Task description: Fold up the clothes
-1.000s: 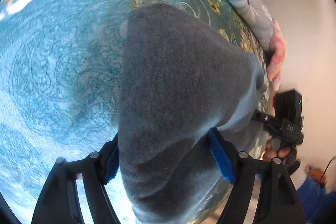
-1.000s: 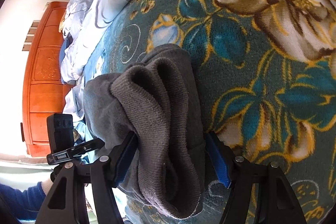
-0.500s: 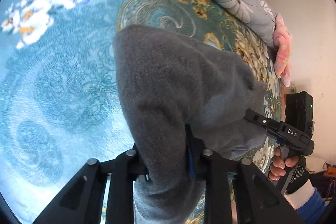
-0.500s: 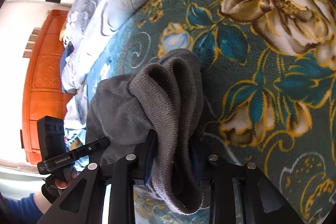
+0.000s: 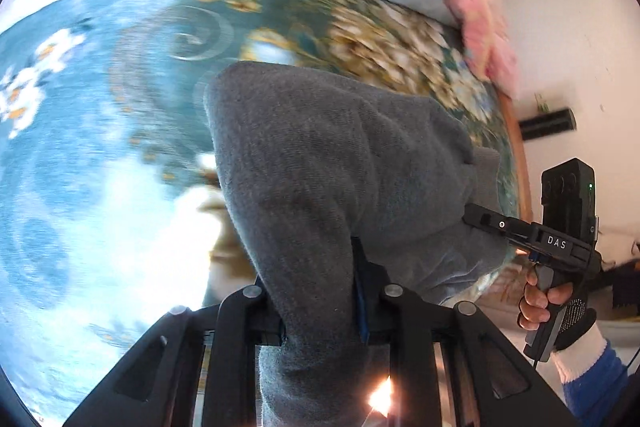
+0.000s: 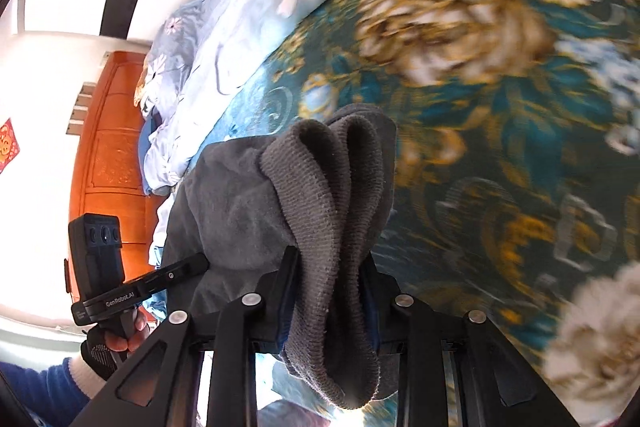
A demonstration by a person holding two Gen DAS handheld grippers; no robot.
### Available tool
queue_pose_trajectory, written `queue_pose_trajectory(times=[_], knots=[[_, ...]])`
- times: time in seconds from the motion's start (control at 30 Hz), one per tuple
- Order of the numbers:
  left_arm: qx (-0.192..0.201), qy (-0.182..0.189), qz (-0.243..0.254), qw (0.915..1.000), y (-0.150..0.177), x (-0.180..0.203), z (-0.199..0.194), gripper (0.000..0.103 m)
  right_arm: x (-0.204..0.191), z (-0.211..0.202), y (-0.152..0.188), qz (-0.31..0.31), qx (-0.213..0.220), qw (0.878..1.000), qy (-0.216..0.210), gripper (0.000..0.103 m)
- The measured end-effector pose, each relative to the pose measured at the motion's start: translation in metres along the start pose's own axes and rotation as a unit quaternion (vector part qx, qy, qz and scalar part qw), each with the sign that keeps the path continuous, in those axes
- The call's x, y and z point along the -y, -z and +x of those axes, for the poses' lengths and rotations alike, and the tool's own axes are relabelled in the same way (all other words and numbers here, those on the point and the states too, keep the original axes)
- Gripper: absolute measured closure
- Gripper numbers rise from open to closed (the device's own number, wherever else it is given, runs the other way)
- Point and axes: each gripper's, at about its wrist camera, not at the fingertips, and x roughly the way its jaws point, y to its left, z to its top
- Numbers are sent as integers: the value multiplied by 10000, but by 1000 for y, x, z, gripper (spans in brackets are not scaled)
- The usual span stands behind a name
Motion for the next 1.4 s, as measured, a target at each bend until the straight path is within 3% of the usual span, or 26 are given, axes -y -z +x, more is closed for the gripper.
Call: queue_pose_trajectory(times=[0.33, 0.67, 1.03, 1.2, 1.4], knots=[[-399, 355, 290, 9982, -2, 118, 79, 77, 98, -106, 2, 234, 110, 9980, 574, 73], [-404, 434, 434, 9973, -8, 186, 135, 77, 170, -154, -21, 156, 45, 9955, 939, 73], [-488, 327, 320, 9978, -17, 200, 177, 76, 218, -161, -48, 87, -80, 9942, 1065, 73], [-622, 394, 97, 9972, -13, 192, 185, 75, 232, -155, -45, 199, -114, 9947, 998, 72], [-668, 286, 254, 9970, -10, 191, 190, 70, 242, -150, -44, 251, -133, 9949, 963, 71]])
